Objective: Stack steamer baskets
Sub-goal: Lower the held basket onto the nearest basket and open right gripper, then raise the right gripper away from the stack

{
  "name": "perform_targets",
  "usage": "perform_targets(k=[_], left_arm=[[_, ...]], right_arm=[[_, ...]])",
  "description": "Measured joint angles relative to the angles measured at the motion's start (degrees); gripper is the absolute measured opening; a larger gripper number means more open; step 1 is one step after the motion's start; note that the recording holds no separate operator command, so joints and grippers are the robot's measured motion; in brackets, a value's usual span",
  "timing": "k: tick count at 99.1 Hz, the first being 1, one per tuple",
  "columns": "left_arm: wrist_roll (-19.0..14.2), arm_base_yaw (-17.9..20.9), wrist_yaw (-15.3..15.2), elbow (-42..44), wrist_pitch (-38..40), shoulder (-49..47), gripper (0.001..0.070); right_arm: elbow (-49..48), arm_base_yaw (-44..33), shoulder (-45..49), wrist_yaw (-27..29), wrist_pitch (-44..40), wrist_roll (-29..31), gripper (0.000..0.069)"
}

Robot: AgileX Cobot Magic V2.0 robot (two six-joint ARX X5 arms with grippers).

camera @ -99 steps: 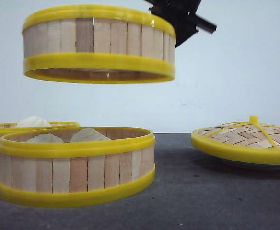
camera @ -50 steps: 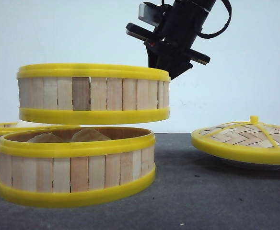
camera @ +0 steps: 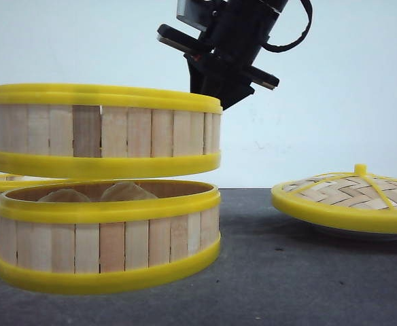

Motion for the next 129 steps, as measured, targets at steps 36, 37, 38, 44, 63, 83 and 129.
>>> perform_targets(k=[36, 37, 38, 44, 63, 83, 129], left_arm=[[0.0, 0.0, 0.0, 0.0, -0.3, 0.0, 0.0551], [0.0, 0.0, 0.0, 0.0, -0.3, 0.0, 0.0551], [0.0, 0.0, 0.0, 0.0, -0.4, 0.0, 0.0551], [0.0, 0.0, 0.0, 0.0, -0.4, 0.0, 0.0551], [0.0, 0.0, 0.0, 0.0, -0.4, 0.0, 0.0551], [0.0, 0.0, 0.0, 0.0, -0.4, 0.0, 0.0551], [0.0, 0.0, 0.0, 0.0, -0.3, 0.0, 0.0551]], right_arm=[[0.0, -0.1, 2.8, 2.1, 0.0, 0.1, 0.0031], [0.0, -0.1, 2.9, 2.1, 0.0, 0.1, 0.0031], [0.0, -0.1, 2.9, 2.1, 0.0, 0.1, 0.0031], [0.0, 0.0, 3.1, 2.0, -0.1, 0.2, 0.0031], [0.0, 0.4, 4.2, 2.2, -0.3, 0.5, 0.0031], [0.0, 0.7, 4.4, 2.8, -0.3, 0.9, 0.003], [0.0, 0.9, 4.4, 2.1, -0.3, 0.9, 0.0187]])
